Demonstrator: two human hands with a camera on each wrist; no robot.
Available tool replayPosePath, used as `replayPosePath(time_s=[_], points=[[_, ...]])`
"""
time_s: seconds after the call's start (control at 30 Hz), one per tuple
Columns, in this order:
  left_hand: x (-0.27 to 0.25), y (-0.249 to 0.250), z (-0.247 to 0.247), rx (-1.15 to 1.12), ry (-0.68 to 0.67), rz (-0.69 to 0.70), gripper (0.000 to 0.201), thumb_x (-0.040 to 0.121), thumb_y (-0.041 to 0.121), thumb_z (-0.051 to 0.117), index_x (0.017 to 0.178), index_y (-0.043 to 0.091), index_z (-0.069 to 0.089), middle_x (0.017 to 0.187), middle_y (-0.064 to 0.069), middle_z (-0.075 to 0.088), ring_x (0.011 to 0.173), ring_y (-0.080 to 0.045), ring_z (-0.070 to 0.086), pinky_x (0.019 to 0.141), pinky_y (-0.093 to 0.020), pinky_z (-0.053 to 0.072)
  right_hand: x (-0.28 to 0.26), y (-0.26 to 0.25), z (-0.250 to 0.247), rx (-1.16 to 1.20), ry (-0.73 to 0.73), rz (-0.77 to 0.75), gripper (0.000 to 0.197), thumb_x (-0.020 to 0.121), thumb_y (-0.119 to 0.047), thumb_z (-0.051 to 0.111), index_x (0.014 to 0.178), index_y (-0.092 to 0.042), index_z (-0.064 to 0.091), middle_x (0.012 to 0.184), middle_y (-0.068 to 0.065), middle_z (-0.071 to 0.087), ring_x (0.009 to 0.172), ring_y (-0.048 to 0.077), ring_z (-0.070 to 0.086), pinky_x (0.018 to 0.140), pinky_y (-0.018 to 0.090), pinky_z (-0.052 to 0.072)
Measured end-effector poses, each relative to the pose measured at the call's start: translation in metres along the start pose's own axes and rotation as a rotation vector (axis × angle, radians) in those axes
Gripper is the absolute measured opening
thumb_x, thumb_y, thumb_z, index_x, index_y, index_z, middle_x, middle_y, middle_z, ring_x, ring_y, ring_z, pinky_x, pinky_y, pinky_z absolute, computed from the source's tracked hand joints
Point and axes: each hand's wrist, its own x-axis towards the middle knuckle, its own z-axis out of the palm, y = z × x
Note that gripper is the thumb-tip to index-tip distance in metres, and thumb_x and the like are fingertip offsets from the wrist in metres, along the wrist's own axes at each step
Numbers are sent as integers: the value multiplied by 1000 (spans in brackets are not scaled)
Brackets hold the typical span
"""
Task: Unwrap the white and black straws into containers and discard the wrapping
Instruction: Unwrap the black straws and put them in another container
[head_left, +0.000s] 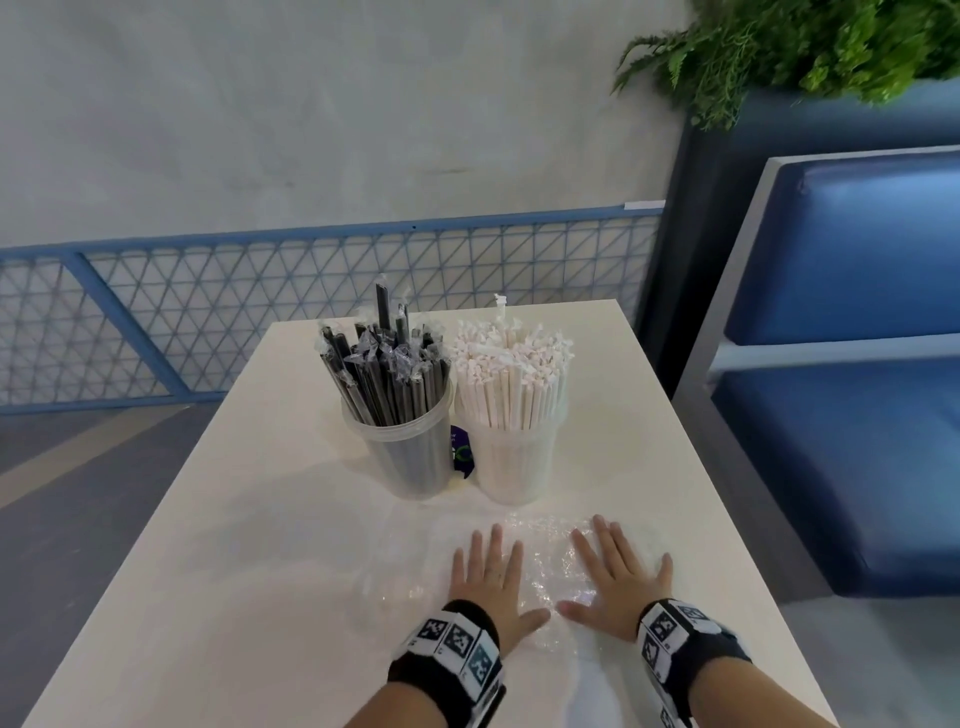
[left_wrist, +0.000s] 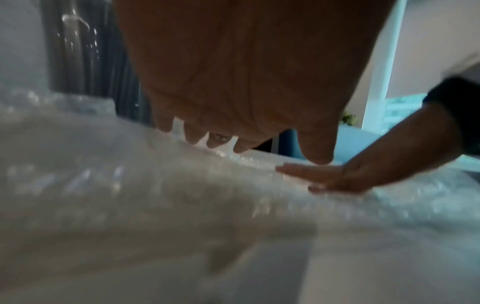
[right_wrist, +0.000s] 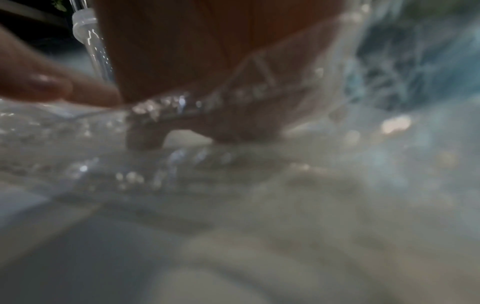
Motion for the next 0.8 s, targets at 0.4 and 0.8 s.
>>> replayPosePath(time_s=[0.4,0.8], points=[[0,-34,24,-40,-48,10,81,86,69,25,139,37,-26,130,-3,-50,137,-30,-33,115,-48,-10,2,30,-13,-89,-62,-114,141,27,-93,37,129,-32,-38,141,-2,-46,126,14,-40,109,63,-7],[-49,-44,-34,-609,667,14,56,81,38,65,127,18,40,124,3,48,121,-18,44,101,-17,34,-20,-7,-32,-108,470,-168,109,61,-81,52,146,-21,19,155,5,4,145,20,15,106,55,-1]])
